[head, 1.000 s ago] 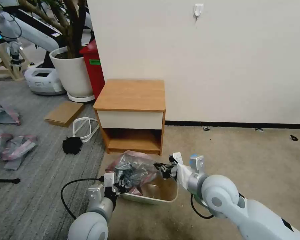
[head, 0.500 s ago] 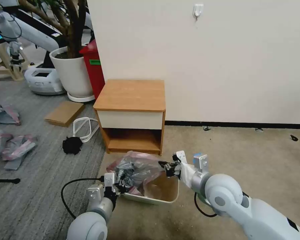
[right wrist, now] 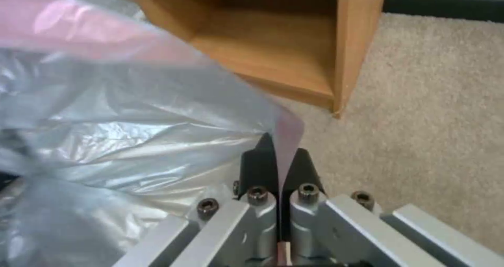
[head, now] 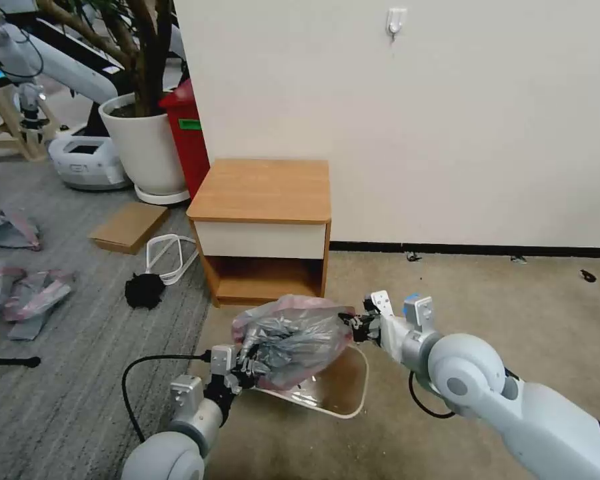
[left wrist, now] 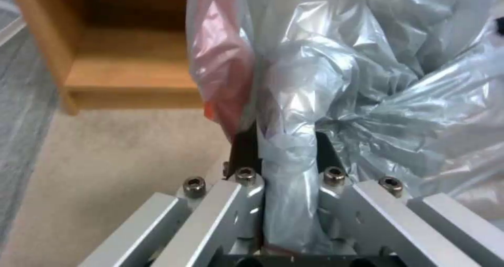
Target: Pick up the garbage bag from the table and place it over the trash can.
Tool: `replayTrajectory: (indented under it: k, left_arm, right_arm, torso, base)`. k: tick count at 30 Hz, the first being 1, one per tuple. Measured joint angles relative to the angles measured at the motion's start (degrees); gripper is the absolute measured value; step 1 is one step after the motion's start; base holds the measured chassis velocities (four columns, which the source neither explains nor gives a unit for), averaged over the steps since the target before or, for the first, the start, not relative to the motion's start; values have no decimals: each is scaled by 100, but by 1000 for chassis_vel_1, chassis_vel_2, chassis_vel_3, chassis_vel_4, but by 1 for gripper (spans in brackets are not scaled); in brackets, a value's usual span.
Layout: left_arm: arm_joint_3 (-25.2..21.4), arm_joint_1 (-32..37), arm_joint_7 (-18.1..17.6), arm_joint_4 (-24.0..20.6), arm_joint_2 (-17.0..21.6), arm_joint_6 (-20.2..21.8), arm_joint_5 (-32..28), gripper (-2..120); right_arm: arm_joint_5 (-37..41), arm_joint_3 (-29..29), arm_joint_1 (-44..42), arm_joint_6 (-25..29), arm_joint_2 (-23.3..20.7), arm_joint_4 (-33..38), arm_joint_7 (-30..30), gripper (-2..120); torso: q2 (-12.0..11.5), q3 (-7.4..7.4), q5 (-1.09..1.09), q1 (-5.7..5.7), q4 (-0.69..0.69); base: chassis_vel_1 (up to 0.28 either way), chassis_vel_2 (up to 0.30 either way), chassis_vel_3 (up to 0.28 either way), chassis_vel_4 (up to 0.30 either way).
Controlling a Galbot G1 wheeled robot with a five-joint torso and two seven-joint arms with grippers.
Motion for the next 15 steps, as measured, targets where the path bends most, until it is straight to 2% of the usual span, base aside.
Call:
replayTrajectory:
  k: [7, 15]
  left_arm:
    - [-65, 2, 544, 133, -27, -406, 124, 7]
    - [-63, -87, 656, 276, -61, -745, 33, 7]
  right_arm:
    - [124, -21, 169, -465, -1, -238, 47, 0]
    - [102, -6, 120, -520, -29, -340, 45, 0]
  torso:
    - [0, 0, 1, 0, 0]
    - [0, 0, 0, 0, 0]
  base:
    - [0, 0, 0, 0]
    - [0, 0, 0, 0]
